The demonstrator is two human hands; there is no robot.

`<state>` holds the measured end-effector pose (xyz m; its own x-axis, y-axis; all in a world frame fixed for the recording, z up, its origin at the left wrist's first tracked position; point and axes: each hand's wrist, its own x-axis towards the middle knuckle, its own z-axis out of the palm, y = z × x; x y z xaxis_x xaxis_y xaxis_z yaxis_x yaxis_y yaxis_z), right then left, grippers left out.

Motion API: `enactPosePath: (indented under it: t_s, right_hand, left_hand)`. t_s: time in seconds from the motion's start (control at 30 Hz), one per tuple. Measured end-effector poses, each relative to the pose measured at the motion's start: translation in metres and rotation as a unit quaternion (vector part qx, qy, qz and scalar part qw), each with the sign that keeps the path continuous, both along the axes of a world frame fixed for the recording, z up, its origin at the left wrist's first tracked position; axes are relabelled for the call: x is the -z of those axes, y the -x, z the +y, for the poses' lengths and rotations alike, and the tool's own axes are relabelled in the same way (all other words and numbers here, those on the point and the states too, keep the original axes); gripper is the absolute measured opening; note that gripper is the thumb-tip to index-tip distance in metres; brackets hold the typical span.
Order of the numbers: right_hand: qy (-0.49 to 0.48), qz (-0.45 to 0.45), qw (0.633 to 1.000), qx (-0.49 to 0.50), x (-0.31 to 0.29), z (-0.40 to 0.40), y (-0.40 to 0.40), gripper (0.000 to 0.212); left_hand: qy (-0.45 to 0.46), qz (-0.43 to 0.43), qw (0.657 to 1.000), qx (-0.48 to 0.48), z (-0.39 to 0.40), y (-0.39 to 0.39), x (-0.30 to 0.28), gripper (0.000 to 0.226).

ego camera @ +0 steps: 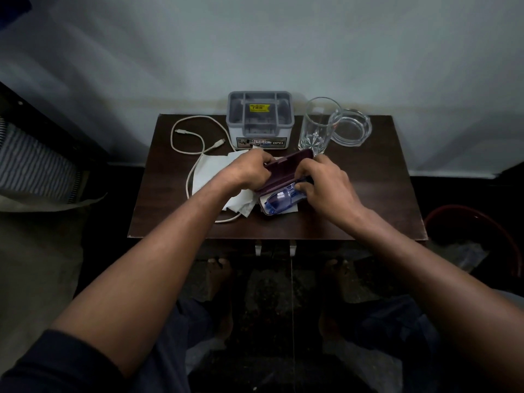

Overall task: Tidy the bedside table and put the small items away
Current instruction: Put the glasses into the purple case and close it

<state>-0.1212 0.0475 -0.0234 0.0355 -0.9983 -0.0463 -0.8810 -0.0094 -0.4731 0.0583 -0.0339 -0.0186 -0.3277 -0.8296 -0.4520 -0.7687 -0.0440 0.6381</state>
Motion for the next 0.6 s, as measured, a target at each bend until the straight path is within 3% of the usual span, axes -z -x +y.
enactPosePath:
  t_s: [0.07,0.17,0.27,0.6]
  right_hand:
    - [-0.014,0.012,0.999,-0.032,-0.0017,-0.0025,-0.0001,0.010]
    - [-0.068,0.062,0.990,-0.105,-0.0051,-0.0048,0.0018,0.027]
    - [-0.058,0.080,0.986,-0.131,-0.0052,-0.0036,0.0003,0.039]
    - [0.039,0.065,0.994,-0.082,-0.0017,-0.0018,-0.0020,0.024]
  left_hand:
    - [0.011,-0.015,1.000,0.007,0.0002,0.0004,-0.0008,0.034]
    - [0.038,-0.053,0.998,0.023,0.0003,0.0012,-0.0022,0.039]
    - [0.045,-0.056,0.997,0.031,0.0001,0.0014,-0.0031,0.043]
    - [0.048,-0.028,0.998,0.041,0.0000,0.0042,-0.0031,0.042]
